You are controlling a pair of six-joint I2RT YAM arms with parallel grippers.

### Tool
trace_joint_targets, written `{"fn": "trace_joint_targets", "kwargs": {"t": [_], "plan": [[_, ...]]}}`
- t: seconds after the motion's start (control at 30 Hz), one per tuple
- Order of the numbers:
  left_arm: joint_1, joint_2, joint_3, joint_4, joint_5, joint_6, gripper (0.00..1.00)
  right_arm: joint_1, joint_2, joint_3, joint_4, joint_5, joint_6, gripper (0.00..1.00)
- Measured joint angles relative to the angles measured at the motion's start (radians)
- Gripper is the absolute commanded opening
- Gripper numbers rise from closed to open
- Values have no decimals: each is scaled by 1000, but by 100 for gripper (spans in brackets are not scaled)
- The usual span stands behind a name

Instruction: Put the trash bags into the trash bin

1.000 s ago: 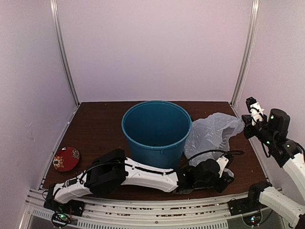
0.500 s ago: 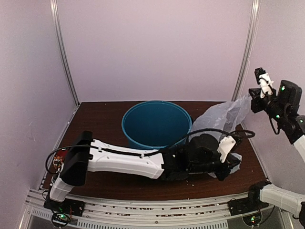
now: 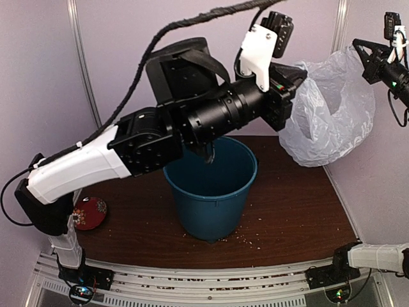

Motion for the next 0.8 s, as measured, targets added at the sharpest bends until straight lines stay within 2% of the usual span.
{"fn": "trace_joint_targets", "kwargs": {"t": [0.27,0.43,0.67,0.8], "plan": [[2,-241,-186,4,-186,150,0,0,111,117,46,-309,171,0],[2,-370,-261,30,-267,215,0,18,179,156,109,-437,255,0],[3,-438,-262,106,-381,355,0,122,273,246,204,-529,345,0],[11,-450,-262,122,-436,412,0,193,320,267,200,-520,290,0]]}}
